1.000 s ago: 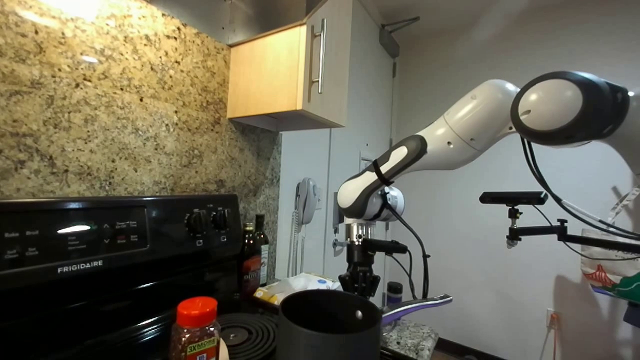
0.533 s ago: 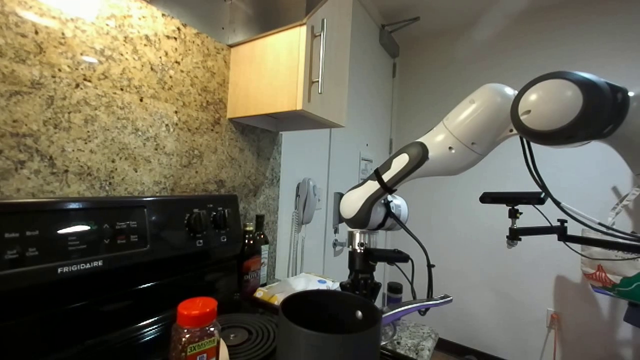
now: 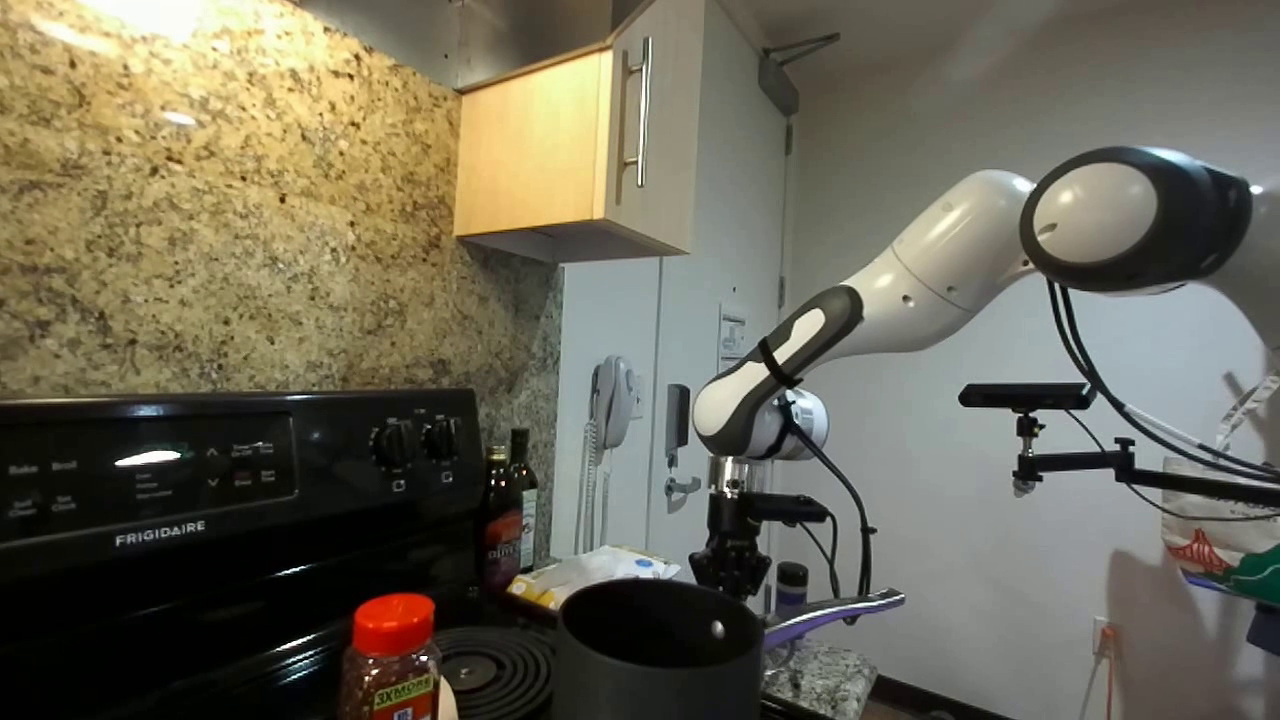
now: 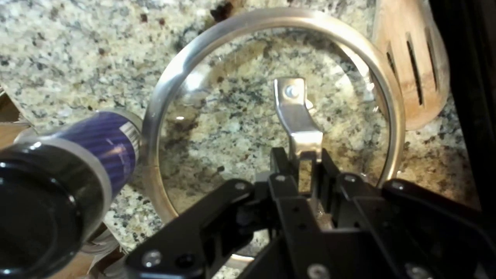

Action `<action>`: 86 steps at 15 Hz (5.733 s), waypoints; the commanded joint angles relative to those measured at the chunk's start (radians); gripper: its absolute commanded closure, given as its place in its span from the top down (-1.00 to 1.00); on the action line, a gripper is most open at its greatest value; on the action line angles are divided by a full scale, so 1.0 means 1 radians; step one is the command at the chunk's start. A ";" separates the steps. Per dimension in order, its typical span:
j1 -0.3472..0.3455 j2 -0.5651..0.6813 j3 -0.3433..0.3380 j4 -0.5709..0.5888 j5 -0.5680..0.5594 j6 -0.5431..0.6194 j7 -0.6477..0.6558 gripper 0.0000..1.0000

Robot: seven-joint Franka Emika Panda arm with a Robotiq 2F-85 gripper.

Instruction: Uncover the pot and put the wooden spoon in it

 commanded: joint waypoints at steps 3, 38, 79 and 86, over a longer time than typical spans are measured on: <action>-0.020 0.000 0.060 0.012 0.063 0.031 -0.032 -0.75; -0.027 0.072 0.038 0.111 0.029 0.011 -0.003 0.29; 0.089 -0.340 0.039 -0.246 -0.063 -0.241 0.067 1.00; 0.086 -0.314 0.038 -0.318 -0.003 -0.160 0.044 1.00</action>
